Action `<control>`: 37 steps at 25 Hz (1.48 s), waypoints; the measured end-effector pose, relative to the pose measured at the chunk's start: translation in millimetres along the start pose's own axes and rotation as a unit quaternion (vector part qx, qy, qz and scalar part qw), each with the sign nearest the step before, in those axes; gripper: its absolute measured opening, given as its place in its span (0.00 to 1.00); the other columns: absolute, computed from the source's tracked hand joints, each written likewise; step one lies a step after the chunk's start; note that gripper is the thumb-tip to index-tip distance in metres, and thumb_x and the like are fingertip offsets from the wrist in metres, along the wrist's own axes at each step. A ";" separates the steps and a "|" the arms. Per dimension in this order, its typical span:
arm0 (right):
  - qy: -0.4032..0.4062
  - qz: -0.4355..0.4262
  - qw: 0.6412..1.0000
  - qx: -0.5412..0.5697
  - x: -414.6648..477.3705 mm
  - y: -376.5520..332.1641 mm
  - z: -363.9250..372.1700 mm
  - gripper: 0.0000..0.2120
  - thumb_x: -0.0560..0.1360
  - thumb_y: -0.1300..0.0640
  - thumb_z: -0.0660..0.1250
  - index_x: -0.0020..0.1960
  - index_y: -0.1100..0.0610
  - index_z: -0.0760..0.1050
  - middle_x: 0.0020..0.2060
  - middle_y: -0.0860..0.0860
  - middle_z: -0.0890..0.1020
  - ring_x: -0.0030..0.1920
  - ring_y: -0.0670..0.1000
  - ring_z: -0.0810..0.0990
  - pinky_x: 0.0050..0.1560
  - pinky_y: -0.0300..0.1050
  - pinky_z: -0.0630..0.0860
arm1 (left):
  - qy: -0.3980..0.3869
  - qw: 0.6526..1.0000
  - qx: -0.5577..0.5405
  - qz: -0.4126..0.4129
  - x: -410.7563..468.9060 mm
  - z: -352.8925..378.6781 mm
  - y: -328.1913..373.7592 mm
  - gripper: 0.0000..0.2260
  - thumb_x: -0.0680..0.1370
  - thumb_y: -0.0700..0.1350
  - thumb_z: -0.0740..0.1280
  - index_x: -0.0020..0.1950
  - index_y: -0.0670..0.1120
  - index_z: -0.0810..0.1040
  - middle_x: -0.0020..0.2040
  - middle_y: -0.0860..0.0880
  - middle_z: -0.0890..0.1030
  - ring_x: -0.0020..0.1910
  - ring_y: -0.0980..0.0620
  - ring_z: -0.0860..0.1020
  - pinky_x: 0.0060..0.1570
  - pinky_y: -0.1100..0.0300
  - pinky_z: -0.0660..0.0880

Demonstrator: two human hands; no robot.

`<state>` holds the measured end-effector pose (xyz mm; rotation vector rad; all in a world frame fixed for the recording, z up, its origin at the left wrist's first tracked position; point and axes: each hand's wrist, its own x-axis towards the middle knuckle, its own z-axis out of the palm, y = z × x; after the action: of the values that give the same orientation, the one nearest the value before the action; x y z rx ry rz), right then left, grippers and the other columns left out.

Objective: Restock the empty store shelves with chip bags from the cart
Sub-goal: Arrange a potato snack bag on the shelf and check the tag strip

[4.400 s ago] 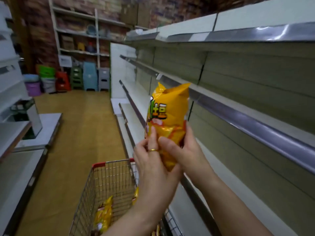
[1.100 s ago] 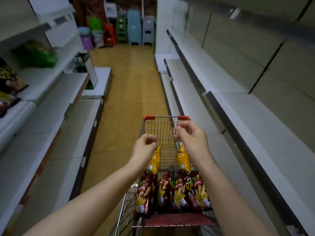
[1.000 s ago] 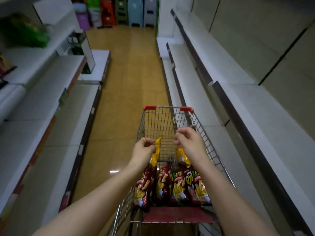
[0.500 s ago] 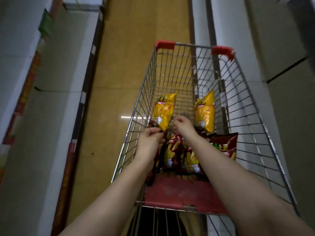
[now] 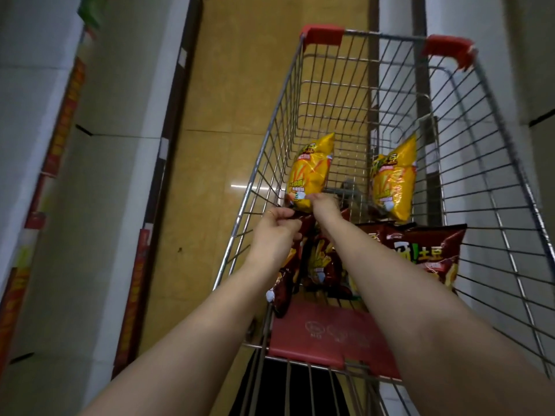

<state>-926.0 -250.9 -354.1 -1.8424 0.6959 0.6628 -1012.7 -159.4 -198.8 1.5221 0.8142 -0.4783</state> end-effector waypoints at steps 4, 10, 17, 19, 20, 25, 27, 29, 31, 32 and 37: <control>0.070 -0.104 0.992 0.003 -42.3 -17.7 -41.1 0.13 0.79 0.60 0.56 0.54 0.61 0.78 0.49 0.52 0.73 0.51 0.53 0.73 0.41 0.41 0.68 | 0.003 0.999 0.002 0.036 -11.4 5.5 5.9 0.09 0.78 0.41 0.65 0.57 0.46 0.70 0.46 0.50 0.75 0.40 0.58 0.74 0.32 0.74 0.71; 0.031 -0.206 0.957 0.204 -143.9 -39.6 -133.3 0.04 0.73 0.62 0.68 0.41 0.58 0.81 0.42 0.53 0.82 0.47 0.52 0.80 0.50 0.47 0.75 | 0.006 0.993 0.015 0.117 -53.7 19.0 25.1 0.29 0.67 0.59 0.72 0.63 0.54 0.65 0.63 0.47 0.72 0.57 0.52 0.75 0.59 0.55 0.74; -0.011 -0.269 0.909 0.318 -270.0 -56.4 -200.5 0.25 0.47 0.44 0.82 0.36 0.57 0.81 0.34 0.54 0.83 0.36 0.50 0.82 0.38 0.40 0.79 | -0.053 0.977 -0.023 0.206 -118.1 20.8 82.2 0.37 0.60 0.70 0.65 0.65 0.54 0.65 0.66 0.48 0.69 0.64 0.47 0.72 0.65 0.45 0.69; 0.013 -0.285 0.894 0.344 -297.1 -63.1 -201.9 0.29 0.45 0.43 0.83 0.38 0.59 0.78 0.34 0.54 0.82 0.35 0.50 0.82 0.36 0.41 0.80 | -0.102 0.968 -0.053 0.225 -137.6 19.7 99.5 0.40 0.59 0.71 0.69 0.66 0.55 0.65 0.65 0.49 0.73 0.62 0.47 0.75 0.63 0.44 0.71; 0.025 -0.299 0.887 0.351 -312.2 -67.9 -202.8 0.30 0.46 0.43 0.82 0.40 0.60 0.77 0.34 0.53 0.82 0.34 0.50 0.82 0.36 0.42 0.80 | -0.124 0.965 -0.067 0.224 -147.2 18.4 108.3 0.44 0.57 0.70 0.71 0.68 0.55 0.63 0.64 0.49 0.74 0.62 0.47 0.76 0.63 0.44 0.72; 0.116 -0.382 0.870 0.288 -390.3 -85.4 -228.3 0.11 0.69 0.58 0.70 0.48 0.58 0.72 0.32 0.53 0.84 0.32 0.48 0.82 0.33 0.39 0.78 | -0.253 0.931 -0.114 0.238 -197.3 17.9 149.8 0.38 0.64 0.56 0.77 0.69 0.47 0.65 0.59 0.47 0.80 0.54 0.46 0.81 0.57 0.45 0.76; 0.149 -0.418 0.862 0.245 -420.9 -89.5 -243.8 0.07 0.76 0.68 0.60 0.49 0.58 0.72 0.36 0.52 0.84 0.35 0.47 0.82 0.35 0.38 0.77 | -0.270 0.914 -0.126 0.276 -223.5 26.8 164.8 0.25 0.71 0.46 0.73 0.63 0.50 0.65 0.54 0.49 0.81 0.49 0.49 0.82 0.49 0.54 0.80; 0.184 -0.451 0.848 0.210 -451.1 -90.7 -261.4 0.11 0.77 0.71 0.57 0.50 0.57 0.72 0.39 0.51 0.84 0.37 0.47 0.83 0.38 0.37 0.77 | -0.286 0.893 -0.144 0.317 -258.0 35.8 178.9 0.23 0.72 0.43 0.72 0.62 0.51 0.64 0.51 0.51 0.80 0.44 0.55 0.83 0.40 0.63 0.80; 0.223 -0.475 0.835 0.165 -478.4 -89.5 -278.2 0.13 0.78 0.70 0.58 0.51 0.52 0.73 0.40 0.51 0.84 0.40 0.50 0.82 0.42 0.44 0.78 | -0.299 0.869 -0.169 0.357 -290.1 43.8 190.1 0.26 0.71 0.41 0.72 0.65 0.49 0.65 0.50 0.51 0.80 0.40 0.58 0.83 0.36 0.65 0.79; 0.245 -0.481 0.831 0.138 -492.6 -87.1 -286.0 0.13 0.78 0.66 0.60 0.51 0.48 0.74 0.41 0.51 0.84 0.41 0.54 0.82 0.45 0.50 0.78 | -0.304 0.859 -0.177 0.372 -309.3 47.5 193.3 0.26 0.71 0.41 0.72 0.65 0.49 0.65 0.50 0.51 0.80 0.39 0.60 0.83 0.35 0.66 0.78; 0.465 -0.515 0.719 -0.036 -578.5 -65.6 -322.3 0.12 0.75 0.54 0.60 0.56 0.42 0.73 0.56 0.49 0.78 0.54 0.49 0.77 0.50 0.32 0.75 | -0.373 0.813 -0.176 0.412 -408.7 73.6 195.5 0.28 0.69 0.42 0.73 0.66 0.48 0.66 0.54 0.48 0.81 0.46 0.50 0.84 0.43 0.54 0.82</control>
<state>-1232.4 -437.0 206.7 -2.1925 0.1032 -1.0604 -1127.8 -310.8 219.0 1.0515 -0.3819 -0.2049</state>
